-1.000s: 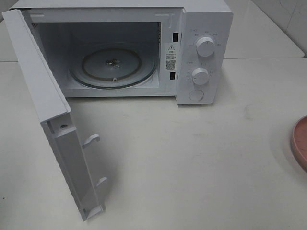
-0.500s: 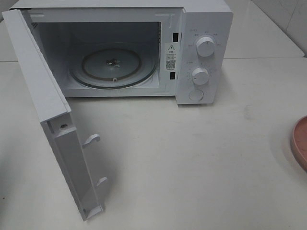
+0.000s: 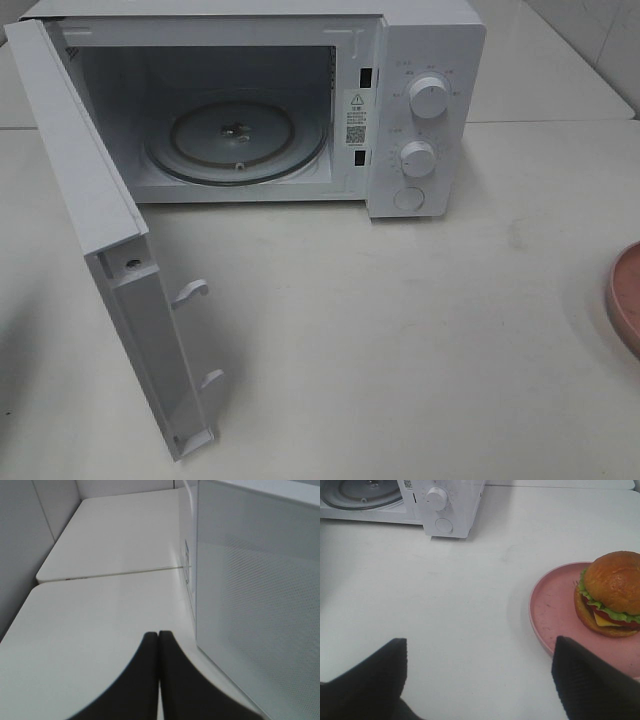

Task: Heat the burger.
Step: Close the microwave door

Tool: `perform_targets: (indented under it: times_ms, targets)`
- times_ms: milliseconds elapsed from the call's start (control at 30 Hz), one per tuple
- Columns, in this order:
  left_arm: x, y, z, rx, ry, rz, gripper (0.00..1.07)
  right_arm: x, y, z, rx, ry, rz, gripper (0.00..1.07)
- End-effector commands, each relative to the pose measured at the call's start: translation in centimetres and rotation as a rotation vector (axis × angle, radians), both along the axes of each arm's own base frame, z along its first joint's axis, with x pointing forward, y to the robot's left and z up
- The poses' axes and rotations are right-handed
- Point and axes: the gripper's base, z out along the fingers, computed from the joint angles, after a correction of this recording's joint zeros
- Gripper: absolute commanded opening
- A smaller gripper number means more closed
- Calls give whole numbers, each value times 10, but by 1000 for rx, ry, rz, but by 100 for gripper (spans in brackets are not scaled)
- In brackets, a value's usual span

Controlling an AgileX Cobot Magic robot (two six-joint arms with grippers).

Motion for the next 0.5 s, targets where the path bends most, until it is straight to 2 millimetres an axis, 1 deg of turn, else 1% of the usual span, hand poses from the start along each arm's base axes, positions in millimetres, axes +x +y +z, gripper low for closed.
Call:
perform_targets:
  times_ms: [33,67,100,133,167,233,333,400,467,500]
  targets:
    - [9,-5,-4,-13,-39,-54,0,-4,-1,0,-3,-37,-8,76]
    - [9,-5,-4,-13,-39,-54,0,-4,-1,0,-3,-37,-8,76]
    - [13,-8,-12,-28,-6,-83,0,-4,-1,0,-3,-37,-8,76]
    - [15,-9,-15,-34,4,-101,0,-4,-1,0,-3,-37,-8,76]
    - [15,-9,-15,-34,4,-101,0,-4,-1,0,-3,-37,-8,76]
    - [21,-17,-19,-55,-34,-188,0,-4,-1,0,-3,-37,-8,76]
    - [22,-20,-20,-59,-48,-219,0,-4,-1,0,-3,-37,-8,76]
    - [25,-29,-26,-68,-60,-323,0,-4,-1,0,-3,-37,-8,76]
    - [26,-32,-28,-69,-54,-340,0,-4,-1,0,-3,-37,-8,76]
    - [28,-38,-31,-74,-37,-367,0,-4,-1,0,-3,-37,-8,76]
